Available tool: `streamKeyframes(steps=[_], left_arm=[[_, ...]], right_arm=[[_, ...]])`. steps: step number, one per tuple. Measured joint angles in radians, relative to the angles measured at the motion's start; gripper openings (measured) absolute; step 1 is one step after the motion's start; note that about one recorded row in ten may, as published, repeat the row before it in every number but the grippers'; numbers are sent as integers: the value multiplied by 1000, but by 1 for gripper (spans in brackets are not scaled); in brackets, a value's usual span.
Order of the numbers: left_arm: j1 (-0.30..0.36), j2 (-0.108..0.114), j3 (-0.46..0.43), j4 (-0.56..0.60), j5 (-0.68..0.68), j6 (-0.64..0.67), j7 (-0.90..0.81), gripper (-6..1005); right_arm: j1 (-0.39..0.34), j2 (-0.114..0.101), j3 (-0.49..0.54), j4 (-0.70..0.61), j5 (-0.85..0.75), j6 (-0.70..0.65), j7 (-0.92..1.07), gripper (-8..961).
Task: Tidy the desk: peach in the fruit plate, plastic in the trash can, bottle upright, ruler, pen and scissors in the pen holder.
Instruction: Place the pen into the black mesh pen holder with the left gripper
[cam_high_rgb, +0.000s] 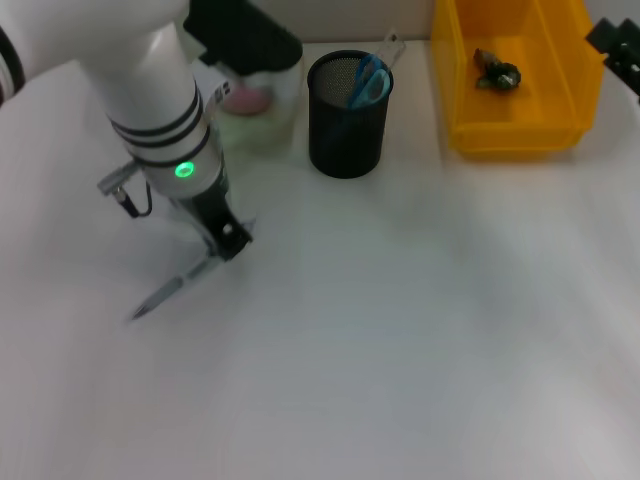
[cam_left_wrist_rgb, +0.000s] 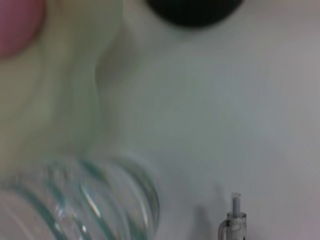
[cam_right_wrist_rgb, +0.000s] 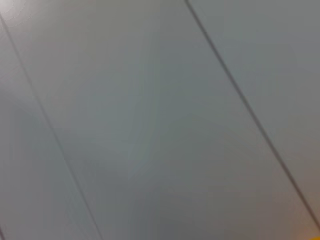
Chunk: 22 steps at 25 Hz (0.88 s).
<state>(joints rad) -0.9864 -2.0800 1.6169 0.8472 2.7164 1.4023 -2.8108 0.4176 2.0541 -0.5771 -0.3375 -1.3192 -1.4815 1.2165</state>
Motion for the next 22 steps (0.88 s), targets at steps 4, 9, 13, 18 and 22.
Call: streamKeyframes(steps=[4, 9, 13, 18, 22], left_arm=[[31, 3, -36, 119, 0, 5, -3, 196], [78, 7, -62, 288, -10, 12, 3, 197], [133, 7, -79, 454, -32, -2, 17, 197], [228, 6, -87, 609, -104, -112, 29, 198], [316, 7, -83, 650, -223, -280, 83, 199]], right_arm=[[-20, 0, 43, 1, 1, -2, 0, 652], [-46, 1, 65, -5, 2, -9, 4, 651], [-63, 5, 72, -7, 2, -28, 7, 651], [-78, 7, 79, -8, 3, -34, 9, 651], [-82, 8, 80, -7, 3, -36, 11, 651]])
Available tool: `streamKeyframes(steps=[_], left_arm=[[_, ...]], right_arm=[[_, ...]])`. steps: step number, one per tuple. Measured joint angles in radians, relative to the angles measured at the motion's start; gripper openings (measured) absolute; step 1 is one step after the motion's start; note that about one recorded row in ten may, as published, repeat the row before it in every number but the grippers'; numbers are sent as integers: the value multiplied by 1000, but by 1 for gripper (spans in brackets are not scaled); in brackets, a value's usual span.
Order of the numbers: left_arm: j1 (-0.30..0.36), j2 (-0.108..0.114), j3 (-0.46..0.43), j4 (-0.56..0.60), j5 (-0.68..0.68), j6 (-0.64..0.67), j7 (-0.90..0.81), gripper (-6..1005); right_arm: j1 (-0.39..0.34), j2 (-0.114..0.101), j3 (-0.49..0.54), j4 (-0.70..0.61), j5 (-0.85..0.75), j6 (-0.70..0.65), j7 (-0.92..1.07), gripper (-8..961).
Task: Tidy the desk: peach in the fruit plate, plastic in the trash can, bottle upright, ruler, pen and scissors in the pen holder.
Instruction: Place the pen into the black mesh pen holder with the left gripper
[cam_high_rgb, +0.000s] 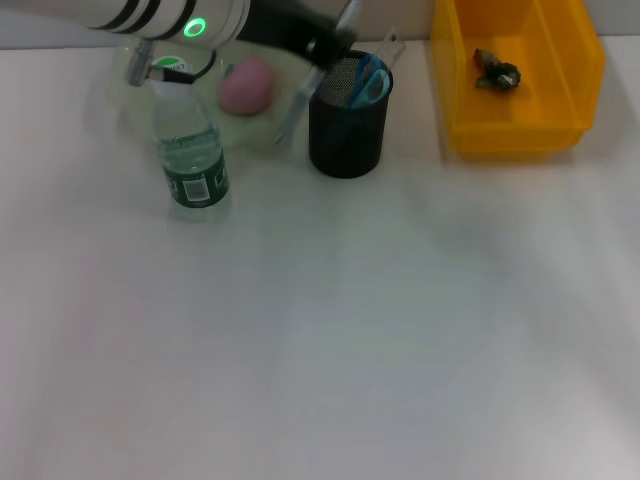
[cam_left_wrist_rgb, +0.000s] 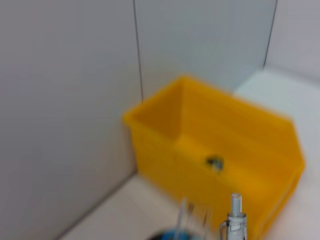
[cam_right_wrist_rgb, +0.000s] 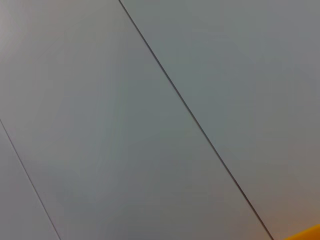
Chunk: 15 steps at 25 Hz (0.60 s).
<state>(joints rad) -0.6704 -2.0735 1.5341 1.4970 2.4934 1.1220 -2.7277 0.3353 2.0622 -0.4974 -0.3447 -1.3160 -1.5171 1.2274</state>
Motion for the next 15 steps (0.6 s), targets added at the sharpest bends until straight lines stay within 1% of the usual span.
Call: streamKeyframes(steps=[1, 2, 3, 6, 7, 8, 9, 10, 11, 12, 13, 14, 15], left_arm=[[22, 0, 0, 0, -43, -41, 26, 199], [61, 0, 2, -7, -135, -125, 88, 199], [61, 0, 2, -7, -135, -125, 88, 200], [121, -1, 23, -42, -316, -260, 238, 200], [150, -1, 44, -75, -443, -340, 349, 200], [162, -1, 55, -97, -522, -381, 419, 201], [178, -2, 73, -150, -678, -435, 551, 201], [178, -2, 73, -150, -678, -435, 551, 201], [180, -2, 78, -169, -731, -448, 593, 201], [182, -3, 89, -213, -836, -468, 687, 201], [182, -3, 97, -244, -906, -478, 751, 202], [182, -3, 97, -244, -906, -478, 751, 202], [179, -5, 116, -313, -1056, -491, 900, 202]], right_arm=[[0, 0, 0, 0, 0, 0, 0, 652], [0, 1, -1, 3, 0, -2, 1, 652], [0, 1, -1, 3, 0, -2, 1, 652], [-1, 1, -5, 7, 0, -4, 5, 652], [-1, 2, -6, 7, -1, -5, 9, 652], [-1, 2, -6, 7, -2, -6, 10, 652], [-2, 4, -7, 7, -4, -9, 10, 652], [-2, 4, -7, 7, -4, -9, 10, 652], [-5, 8, -8, 7, -5, -11, 11, 652], [-5, 8, -8, 7, -5, -11, 11, 652], [-7, 10, -8, 7, -6, -12, 11, 652], [-7, 10, -8, 7, -6, -12, 11, 652], [-13, 13, -9, 7, -7, -13, 11, 652]])
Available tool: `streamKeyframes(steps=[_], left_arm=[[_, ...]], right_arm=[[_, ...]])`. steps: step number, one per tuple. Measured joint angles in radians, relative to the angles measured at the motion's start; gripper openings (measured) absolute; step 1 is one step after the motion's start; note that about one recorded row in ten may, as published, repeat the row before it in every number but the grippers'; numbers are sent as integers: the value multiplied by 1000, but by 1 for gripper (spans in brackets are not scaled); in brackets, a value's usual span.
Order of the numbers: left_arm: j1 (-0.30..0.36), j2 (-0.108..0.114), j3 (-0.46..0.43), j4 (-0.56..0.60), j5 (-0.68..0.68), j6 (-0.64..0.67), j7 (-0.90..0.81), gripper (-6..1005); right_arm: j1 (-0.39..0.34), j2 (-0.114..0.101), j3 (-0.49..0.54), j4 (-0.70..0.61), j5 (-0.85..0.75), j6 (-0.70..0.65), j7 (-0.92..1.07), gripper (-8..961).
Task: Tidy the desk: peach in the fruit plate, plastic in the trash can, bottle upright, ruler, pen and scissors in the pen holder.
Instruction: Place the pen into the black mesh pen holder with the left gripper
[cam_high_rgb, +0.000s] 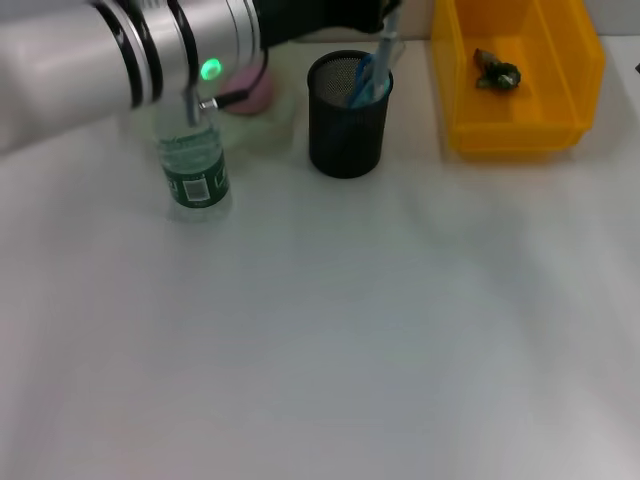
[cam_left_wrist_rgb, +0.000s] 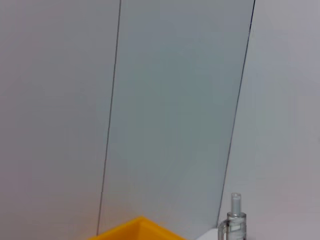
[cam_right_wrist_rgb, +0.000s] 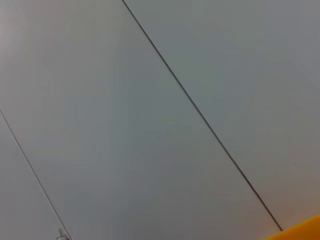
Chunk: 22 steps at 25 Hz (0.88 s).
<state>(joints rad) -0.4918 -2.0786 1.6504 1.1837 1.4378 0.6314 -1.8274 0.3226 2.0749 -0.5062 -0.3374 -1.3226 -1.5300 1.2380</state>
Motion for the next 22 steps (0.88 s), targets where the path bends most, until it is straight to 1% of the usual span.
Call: streamKeyframes(steps=[1, 2, 3, 6, 7, 8, 9, 10, 14, 18, 19, 21, 22], left_arm=[[0, 0, 0, 0, 0, 0, 0, 202], [-7, -1, 18, -67, -138, -5, 127, 202], [-7, -1, 18, -67, -138, -5, 127, 202], [-18, -1, 34, -164, -323, -2, 306, 203], [-20, -1, 37, -186, -368, 1, 353, 203], [-20, -1, 37, -186, -368, 1, 353, 203], [-23, -1, 51, -241, -504, 10, 505, 204], [-23, -1, 58, -259, -553, 15, 564, 204], [-25, -2, 120, -361, -860, 76, 893, 205], [-37, -2, 162, -432, -1037, 136, 1064, 205], [-37, -2, 162, -432, -1037, 136, 1064, 205], [-57, -1, 195, -474, -1114, 149, 1157, 206], [-57, -1, 195, -474, -1114, 149, 1157, 206]], right_arm=[[0, 0, 0, 0, 0, 0, 0, 652], [-4, 2, -1, 1, -1, -1, 0, 652], [-4, 2, -1, 1, -1, -1, 0, 652], [-8, 3, -2, 9, -2, -4, 0, 652], [-10, 3, -2, 16, -3, -12, 0, 652], [-10, 3, -2, 16, -3, -12, 0, 652], [-10, 3, -2, 20, -4, -18, 0, 652], [-11, 3, -2, 23, -5, -22, 0, 652], [-16, 3, -3, 28, -7, -35, 0, 652], [-18, 2, -3, 36, -18, -41, 1, 652], [-18, 2, -3, 38, -19, -41, 1, 651], [-19, 2, -3, 39, -23, -41, 1, 651], [-19, 2, -3, 40, -28, -41, 1, 651]])
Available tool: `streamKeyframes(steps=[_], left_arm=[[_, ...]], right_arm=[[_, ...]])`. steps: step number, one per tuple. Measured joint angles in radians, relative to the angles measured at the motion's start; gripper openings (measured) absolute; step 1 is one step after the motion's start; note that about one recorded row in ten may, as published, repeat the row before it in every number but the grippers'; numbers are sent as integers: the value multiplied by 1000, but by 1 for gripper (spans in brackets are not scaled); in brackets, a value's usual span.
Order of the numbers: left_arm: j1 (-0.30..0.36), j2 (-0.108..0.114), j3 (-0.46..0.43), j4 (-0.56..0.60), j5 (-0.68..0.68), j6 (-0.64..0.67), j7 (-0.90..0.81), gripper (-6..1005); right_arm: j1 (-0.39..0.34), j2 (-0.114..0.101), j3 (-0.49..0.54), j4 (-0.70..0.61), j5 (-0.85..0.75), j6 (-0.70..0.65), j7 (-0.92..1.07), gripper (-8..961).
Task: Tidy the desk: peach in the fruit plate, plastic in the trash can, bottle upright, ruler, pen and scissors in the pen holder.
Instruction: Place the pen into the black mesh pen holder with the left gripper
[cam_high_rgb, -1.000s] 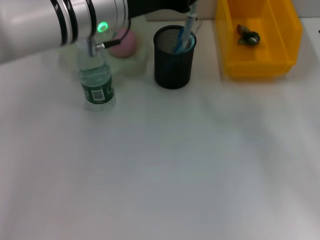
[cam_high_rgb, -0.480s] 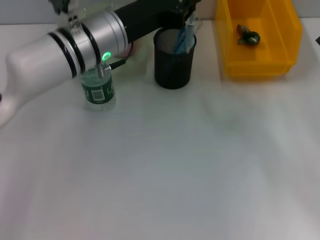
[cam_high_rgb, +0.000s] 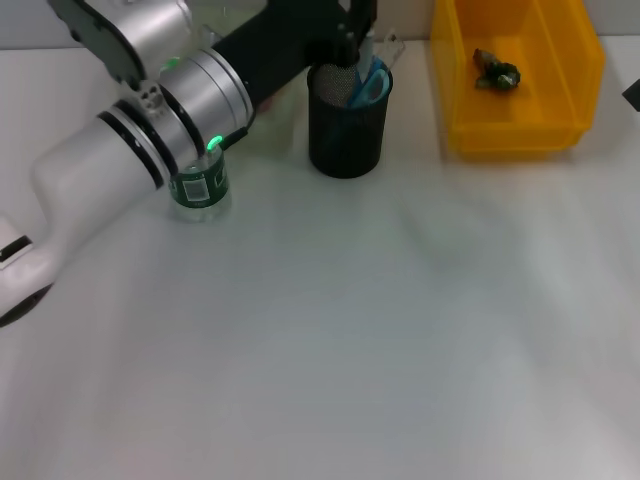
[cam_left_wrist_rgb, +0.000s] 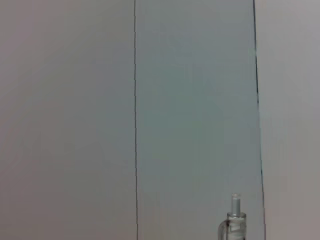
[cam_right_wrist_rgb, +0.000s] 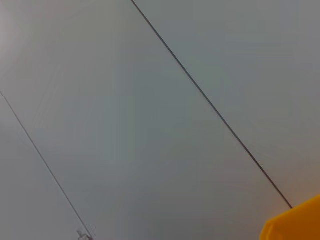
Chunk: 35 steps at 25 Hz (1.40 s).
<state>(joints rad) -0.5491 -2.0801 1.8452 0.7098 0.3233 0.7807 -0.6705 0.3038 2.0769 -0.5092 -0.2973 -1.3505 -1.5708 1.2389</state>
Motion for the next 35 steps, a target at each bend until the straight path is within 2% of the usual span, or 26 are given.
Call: streamKeyframes(steps=[6, 7, 8, 11, 16, 21, 27, 31, 35], left_arm=[[-19, 0, 21, -27, -41, 1, 49, 207], [-75, 0, 55, -94, -131, -5, 112, 207], [-97, 0, 57, -116, -144, -9, 114, 208], [-97, 0, 57, -116, -144, -9, 114, 208], [-146, 0, 58, -180, -171, -55, 114, 209], [-154, 0, 57, -190, -175, -79, 107, 210], [-161, 0, 58, -192, -185, -115, 103, 402], [-149, 0, 58, -187, -185, -98, 103, 570], [-109, 0, 51, -181, -186, 9, 103, 665]], right_arm=[[0, 0, 0, 0, -2, 0, 1, 651], [0, 0, 0, 0, -3, 0, 1, 651], [0, 0, 0, 0, -3, 0, 2, 651], [1, 0, 0, 0, -3, 1, 2, 651], [5, 0, 0, 0, -3, 8, 2, 651], [7, 0, 0, 0, -3, 8, 2, 651], [9, 0, 0, 0, -3, 10, 2, 651], [9, 0, 0, 0, -3, 10, 2, 651], [4, 0, 1, -1, -3, 5, -4, 652]])
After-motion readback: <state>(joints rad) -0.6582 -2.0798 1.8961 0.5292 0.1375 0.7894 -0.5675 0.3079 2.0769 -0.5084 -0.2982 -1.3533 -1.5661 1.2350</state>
